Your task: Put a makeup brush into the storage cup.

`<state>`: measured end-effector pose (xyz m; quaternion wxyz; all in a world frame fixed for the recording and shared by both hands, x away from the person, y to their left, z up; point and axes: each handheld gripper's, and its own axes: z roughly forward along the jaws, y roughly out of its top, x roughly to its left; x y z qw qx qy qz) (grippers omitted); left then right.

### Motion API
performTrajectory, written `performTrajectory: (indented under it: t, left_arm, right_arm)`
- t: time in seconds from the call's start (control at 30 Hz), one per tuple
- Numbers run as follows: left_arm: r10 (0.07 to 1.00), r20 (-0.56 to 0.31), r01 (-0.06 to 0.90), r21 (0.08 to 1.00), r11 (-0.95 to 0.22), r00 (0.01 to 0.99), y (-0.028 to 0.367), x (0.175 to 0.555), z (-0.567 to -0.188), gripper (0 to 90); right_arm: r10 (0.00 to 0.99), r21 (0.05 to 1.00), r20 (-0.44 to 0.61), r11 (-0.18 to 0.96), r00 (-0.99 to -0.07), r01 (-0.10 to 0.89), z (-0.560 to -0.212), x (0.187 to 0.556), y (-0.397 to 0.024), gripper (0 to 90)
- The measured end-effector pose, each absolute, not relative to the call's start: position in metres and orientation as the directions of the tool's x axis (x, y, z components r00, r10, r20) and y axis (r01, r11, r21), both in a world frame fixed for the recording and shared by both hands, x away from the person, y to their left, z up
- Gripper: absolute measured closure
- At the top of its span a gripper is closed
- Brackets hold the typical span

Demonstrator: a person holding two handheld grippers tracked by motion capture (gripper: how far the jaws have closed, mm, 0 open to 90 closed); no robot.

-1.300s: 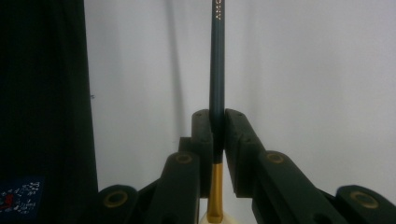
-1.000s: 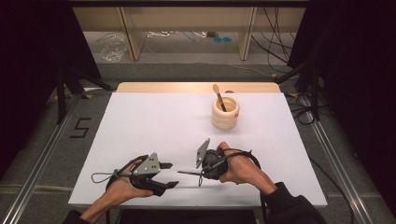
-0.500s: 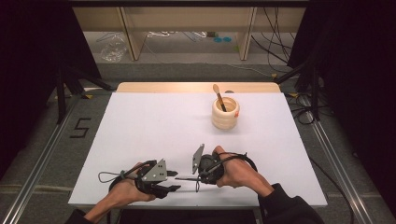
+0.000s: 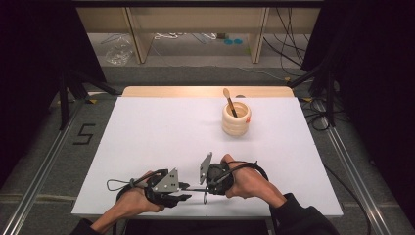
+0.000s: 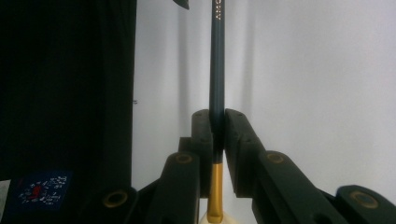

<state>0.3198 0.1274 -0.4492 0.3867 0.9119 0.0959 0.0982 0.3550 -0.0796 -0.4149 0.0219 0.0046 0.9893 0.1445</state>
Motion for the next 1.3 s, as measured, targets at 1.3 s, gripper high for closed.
performTrajectory:
  t: [1.3]
  left_arm:
    - [0.203, 0.126, 0.072, 0.657, -0.75, 0.971, 0.117, 0.321, -0.452, 81.5]
  right_arm:
    - [-0.029, 0.268, -0.054, 0.963, -0.998, -0.042, -0.414, 0.35, -0.072, 83.3]
